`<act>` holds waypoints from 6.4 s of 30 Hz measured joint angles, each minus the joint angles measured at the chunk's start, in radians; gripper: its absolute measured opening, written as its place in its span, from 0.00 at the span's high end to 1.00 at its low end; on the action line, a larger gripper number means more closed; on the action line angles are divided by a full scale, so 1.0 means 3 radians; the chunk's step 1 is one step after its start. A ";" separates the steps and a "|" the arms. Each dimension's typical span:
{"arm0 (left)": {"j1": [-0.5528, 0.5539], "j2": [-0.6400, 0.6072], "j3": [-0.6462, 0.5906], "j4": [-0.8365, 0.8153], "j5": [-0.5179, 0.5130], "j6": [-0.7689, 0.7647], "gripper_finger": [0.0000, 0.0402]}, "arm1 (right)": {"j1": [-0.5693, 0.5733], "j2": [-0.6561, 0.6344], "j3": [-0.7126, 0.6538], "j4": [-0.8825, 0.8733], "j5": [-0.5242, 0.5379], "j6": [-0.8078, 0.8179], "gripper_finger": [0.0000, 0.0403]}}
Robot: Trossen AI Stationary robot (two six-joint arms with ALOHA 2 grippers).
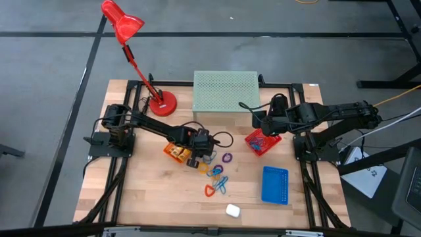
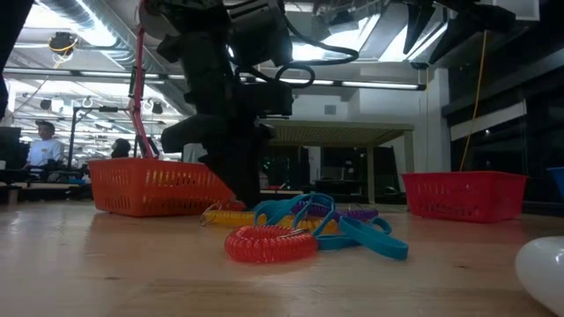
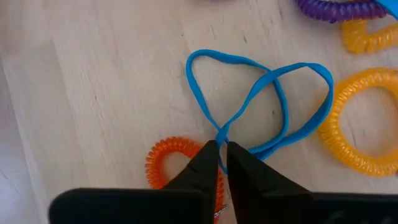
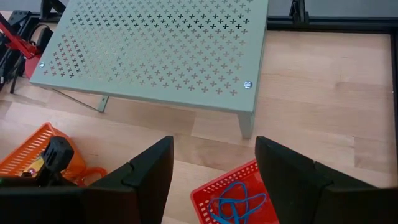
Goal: Pick & Place Office Desk Supplies
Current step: Put the blue rubber band into the red bin
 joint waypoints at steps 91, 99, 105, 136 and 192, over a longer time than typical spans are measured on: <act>0.0691 0.1702 0.3119 0.0592 0.1005 -0.0744 0.96 | 0.0896 -0.0830 -0.0001 0.1618 0.1938 -0.1526 0.43; 0.0647 0.1710 0.3110 0.0660 0.0976 -0.0714 0.79 | 0.0896 -0.0830 -0.0001 0.1617 0.1916 -0.1527 0.43; 0.0581 0.1740 0.3090 0.0659 0.0985 -0.0717 0.68 | 0.0896 -0.0830 -0.0001 0.1617 0.1916 -0.1527 0.43; -0.0034 0.0172 0.3323 -0.1641 0.0513 -0.0537 0.64 | 0.1026 -0.0823 -0.0001 0.1617 0.1919 -0.1568 0.43; -0.0264 0.0166 0.0587 -0.0048 0.0341 -0.0435 0.64 | 0.1022 -0.0572 -0.0001 0.1588 0.1730 -0.1379 0.43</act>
